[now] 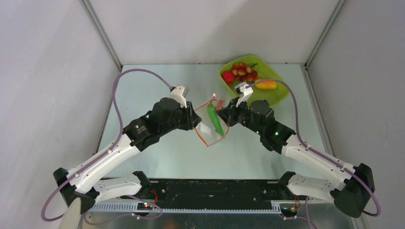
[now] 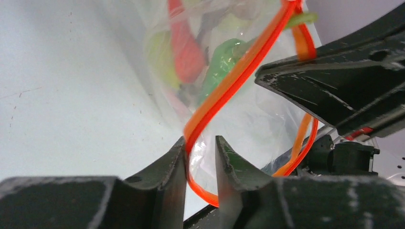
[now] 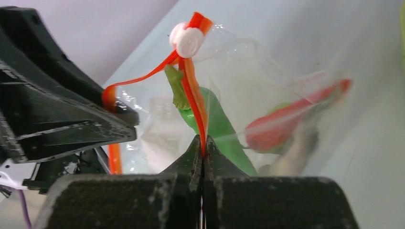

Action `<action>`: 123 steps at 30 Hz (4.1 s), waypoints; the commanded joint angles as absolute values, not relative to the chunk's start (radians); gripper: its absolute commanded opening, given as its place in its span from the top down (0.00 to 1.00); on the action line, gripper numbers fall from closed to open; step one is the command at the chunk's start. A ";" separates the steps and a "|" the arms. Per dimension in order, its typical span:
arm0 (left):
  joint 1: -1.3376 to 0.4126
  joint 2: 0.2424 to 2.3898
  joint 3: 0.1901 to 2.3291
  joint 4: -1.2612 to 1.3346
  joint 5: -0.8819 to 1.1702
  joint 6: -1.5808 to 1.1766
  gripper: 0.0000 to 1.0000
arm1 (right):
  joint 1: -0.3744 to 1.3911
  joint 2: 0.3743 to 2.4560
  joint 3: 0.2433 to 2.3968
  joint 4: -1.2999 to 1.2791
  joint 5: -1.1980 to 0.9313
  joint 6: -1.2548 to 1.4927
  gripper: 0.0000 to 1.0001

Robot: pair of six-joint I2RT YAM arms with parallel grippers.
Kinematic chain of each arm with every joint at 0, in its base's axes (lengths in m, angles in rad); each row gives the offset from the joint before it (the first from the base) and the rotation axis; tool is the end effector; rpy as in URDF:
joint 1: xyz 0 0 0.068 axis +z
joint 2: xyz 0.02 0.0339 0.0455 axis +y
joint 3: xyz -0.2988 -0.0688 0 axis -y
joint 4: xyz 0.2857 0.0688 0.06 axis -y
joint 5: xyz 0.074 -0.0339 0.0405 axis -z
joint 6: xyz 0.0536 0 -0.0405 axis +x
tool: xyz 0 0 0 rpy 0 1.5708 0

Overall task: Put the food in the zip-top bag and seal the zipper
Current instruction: Adjust the zipper food storage bag at the center of the board, then pick up the fake fruit from the bin.

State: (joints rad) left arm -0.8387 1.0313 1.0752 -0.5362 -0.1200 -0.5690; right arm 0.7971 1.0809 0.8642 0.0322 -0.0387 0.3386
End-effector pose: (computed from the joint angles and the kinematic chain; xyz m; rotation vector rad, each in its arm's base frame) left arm 0.1795 -0.1901 0.3822 0.2118 2.1339 -0.7317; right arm 0.2059 0.2137 0.3509 -0.4459 1.7808 0.8500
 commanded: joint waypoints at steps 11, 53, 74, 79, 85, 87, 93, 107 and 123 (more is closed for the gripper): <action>-0.838 1.090 1.204 -0.530 -0.137 -0.491 0.30 | 0.822 1.043 0.888 0.050 -0.059 0.305 1.00; -0.836 1.216 1.328 -0.720 -0.504 -0.493 1.00 | 0.335 1.225 1.004 -0.012 -0.184 0.192 0.01; -0.714 1.379 1.389 -0.725 -0.347 -0.447 1.00 | 0.046 2.042 1.773 -0.617 -0.280 -0.980 0.01; -0.713 1.386 1.405 -0.706 -0.274 -0.440 1.00 | 0.043 2.131 1.836 -0.644 -0.175 -1.062 0.01; -0.713 1.384 1.422 -0.707 -0.248 -0.446 1.00 | 0.030 2.203 1.853 -0.543 -0.127 -1.092 0.01; -0.712 1.382 1.425 -0.704 -0.231 -0.449 1.00 | 0.029 2.218 1.851 -0.499 -0.118 -1.097 0.01; -0.713 1.369 1.429 -0.702 -0.218 -0.455 1.00 | 0.031 2.260 1.840 -0.413 -0.125 -1.103 0.03; -0.713 1.363 1.426 -0.704 -0.258 -0.457 1.00 | 0.032 2.310 1.850 -0.430 -0.179 -1.127 0.13; -0.713 1.306 1.434 -0.779 -0.337 -0.437 1.00 | 0.041 2.236 1.761 -0.256 -0.222 -1.034 0.66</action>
State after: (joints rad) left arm -0.7166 1.3590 1.4029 -0.7963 -0.2962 -0.4610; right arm 0.0307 2.2871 1.8027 -0.3573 -0.1833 -1.0805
